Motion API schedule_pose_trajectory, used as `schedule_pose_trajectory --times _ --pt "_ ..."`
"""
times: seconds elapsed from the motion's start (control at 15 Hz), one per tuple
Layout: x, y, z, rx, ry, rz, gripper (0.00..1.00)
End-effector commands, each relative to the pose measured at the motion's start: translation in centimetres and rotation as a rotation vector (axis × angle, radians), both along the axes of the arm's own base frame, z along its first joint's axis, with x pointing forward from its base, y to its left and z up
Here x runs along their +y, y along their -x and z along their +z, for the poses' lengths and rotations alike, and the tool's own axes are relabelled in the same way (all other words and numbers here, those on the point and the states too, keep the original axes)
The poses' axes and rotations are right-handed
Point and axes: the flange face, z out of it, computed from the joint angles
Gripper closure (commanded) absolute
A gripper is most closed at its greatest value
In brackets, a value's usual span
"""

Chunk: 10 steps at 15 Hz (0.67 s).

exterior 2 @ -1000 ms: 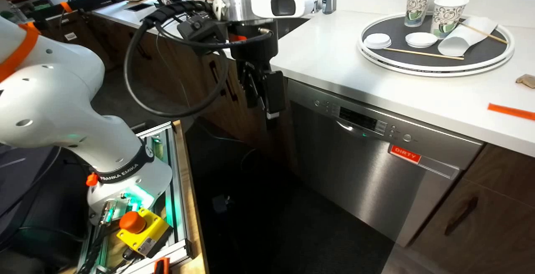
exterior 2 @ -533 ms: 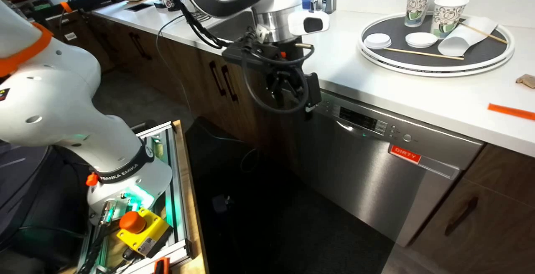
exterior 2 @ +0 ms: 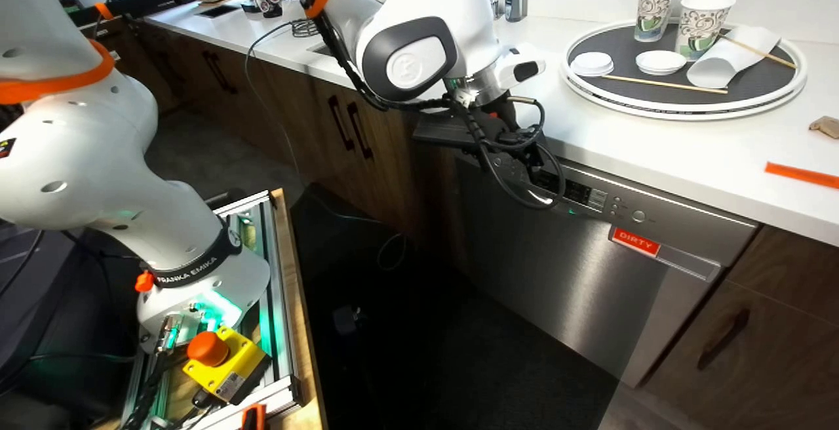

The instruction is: Press one of the buttons on the left side of the dish washing machine

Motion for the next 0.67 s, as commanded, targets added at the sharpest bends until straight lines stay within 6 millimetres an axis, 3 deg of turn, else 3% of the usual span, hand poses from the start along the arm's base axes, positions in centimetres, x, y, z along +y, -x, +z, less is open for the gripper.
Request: schedule_pose_trajectory --times 0.0,0.2,0.6 --pt "0.6 -0.6 -0.6 -0.013 -0.021 0.017 0.00" --pt "1.8 -1.8 -1.6 -0.017 -0.051 0.047 0.00" --pt "1.8 -2.3 -2.5 -0.057 -0.050 -0.003 0.00"
